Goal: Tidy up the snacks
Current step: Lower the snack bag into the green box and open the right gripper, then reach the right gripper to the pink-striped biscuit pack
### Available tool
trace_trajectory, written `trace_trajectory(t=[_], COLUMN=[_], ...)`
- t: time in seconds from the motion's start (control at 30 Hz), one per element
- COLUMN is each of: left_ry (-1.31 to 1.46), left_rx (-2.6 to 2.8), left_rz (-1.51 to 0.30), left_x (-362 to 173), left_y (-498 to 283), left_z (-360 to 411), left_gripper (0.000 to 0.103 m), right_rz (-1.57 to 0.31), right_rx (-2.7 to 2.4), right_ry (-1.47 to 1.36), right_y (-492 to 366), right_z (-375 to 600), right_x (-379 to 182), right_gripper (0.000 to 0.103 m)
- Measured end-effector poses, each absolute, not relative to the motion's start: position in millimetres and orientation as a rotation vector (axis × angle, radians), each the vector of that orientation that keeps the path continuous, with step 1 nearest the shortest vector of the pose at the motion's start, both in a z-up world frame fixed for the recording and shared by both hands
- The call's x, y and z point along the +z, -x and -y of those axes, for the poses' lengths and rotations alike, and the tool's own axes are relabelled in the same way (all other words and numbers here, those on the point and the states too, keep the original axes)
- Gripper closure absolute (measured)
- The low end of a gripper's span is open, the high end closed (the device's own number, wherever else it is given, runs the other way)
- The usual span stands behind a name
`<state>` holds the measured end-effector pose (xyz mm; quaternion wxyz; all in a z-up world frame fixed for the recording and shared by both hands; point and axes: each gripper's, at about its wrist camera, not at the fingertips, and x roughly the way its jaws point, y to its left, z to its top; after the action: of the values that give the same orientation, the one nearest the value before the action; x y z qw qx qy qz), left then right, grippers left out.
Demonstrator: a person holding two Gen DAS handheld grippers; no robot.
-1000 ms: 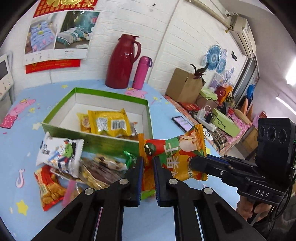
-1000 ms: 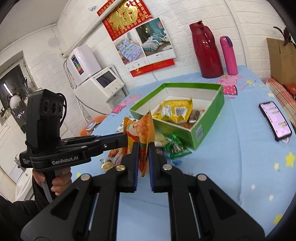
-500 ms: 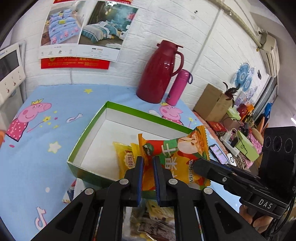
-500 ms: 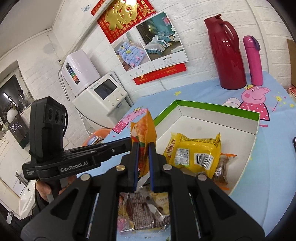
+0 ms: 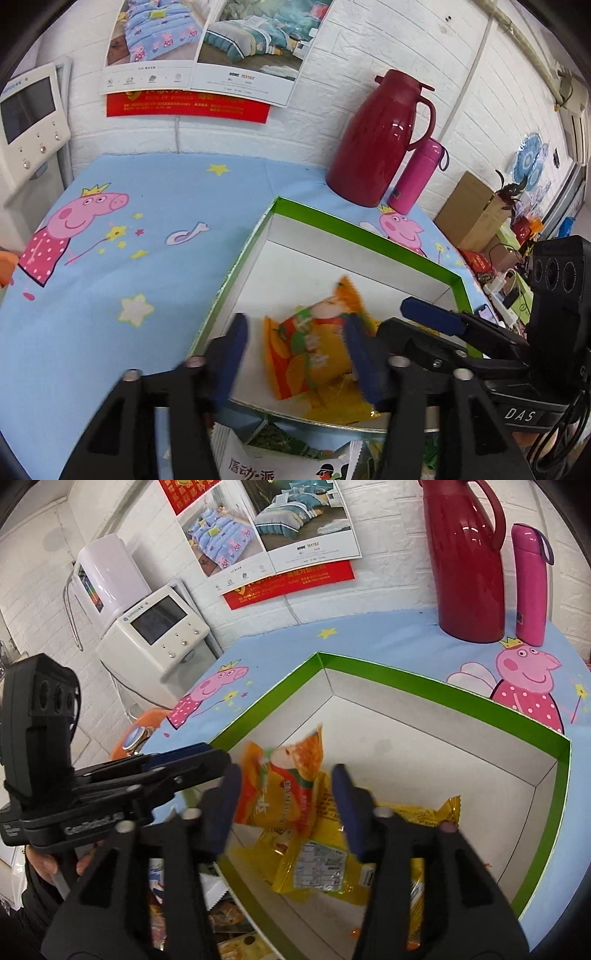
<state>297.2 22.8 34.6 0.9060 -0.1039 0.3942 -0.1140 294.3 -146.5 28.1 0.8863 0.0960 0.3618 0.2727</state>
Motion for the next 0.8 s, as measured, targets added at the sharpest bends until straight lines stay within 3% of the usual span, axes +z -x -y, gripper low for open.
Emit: trace_trajectory(t=[0.03, 0.1, 0.43, 0.8], left_ry=[0.211, 0.211, 0.224, 0.193], left_rx=[-0.200, -0.165, -0.155, -0.169], left_rz=[-0.784, -0.737, -0.725, -0.756], left_x=[36.6, 41.7, 61.5, 79.6], left_y=[-293.7, -286.9, -255.4, -168.1], left_z=[-26.1, -30.4, -31.2, -4.9], left_gripper=[0.016, 0.011, 0.010, 0.010], right_rz=[-0.746, -0.735, -0.723, -0.617], right_rx=[0.571, 0.560, 0.549, 0.571], right_ry=[-0.206, -0.213, -0.273, -0.276], right_y=[-293.0, -289.8, -252.9, -144.2], right_z=[149.1, 154.6, 174.5, 198.4], right_x=[28.7, 30.0, 42.5, 64.7], right_gripper=[0.033, 0.028, 0.022, 0.018])
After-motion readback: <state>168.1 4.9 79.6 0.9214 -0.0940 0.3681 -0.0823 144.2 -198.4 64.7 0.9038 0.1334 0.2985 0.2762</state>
